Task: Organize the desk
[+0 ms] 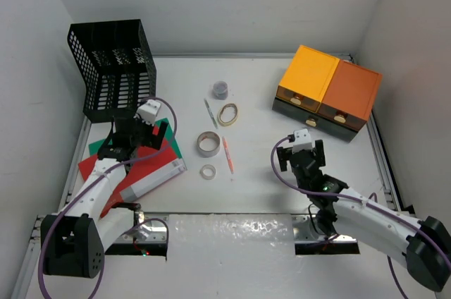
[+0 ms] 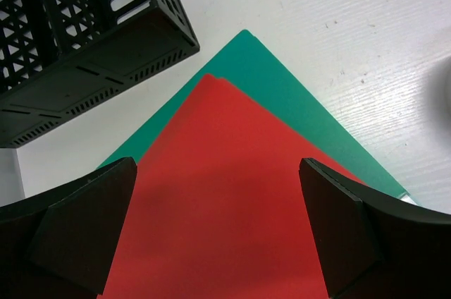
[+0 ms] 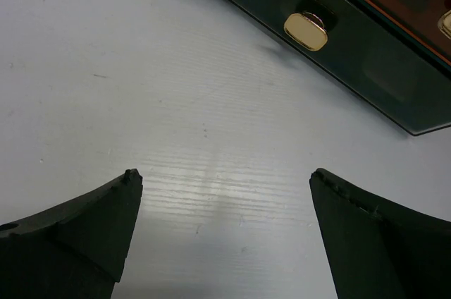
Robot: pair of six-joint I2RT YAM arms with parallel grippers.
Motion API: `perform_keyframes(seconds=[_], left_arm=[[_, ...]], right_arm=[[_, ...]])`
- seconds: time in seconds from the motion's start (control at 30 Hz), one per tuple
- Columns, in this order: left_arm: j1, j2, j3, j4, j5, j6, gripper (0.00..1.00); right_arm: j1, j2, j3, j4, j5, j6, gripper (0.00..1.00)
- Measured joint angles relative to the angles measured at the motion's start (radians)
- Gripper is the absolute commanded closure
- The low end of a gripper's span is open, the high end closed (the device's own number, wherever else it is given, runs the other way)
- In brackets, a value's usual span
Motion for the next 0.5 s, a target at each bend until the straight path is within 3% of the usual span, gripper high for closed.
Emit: perform_keyframes(seconds=[0.23, 0.37, 0.5], left_arm=[[0.008, 0.000, 0.000, 0.021, -0.108, -0.076, 0.00], [0.008, -0.001, 0.000, 0.029, -0.140, -0.093, 0.00], [0.008, -0.002, 0.000, 0.029, -0.138, -0.093, 0.00]], right_arm=[[-0.021, 0.056, 0.027, -0.027, -0.072, 0.050, 0.01], [-0.188, 0.222, 0.235, -0.157, -0.201, 0.132, 0.01], [-0.285, 0.308, 0.429, -0.171, -0.241, 0.177, 0.02]])
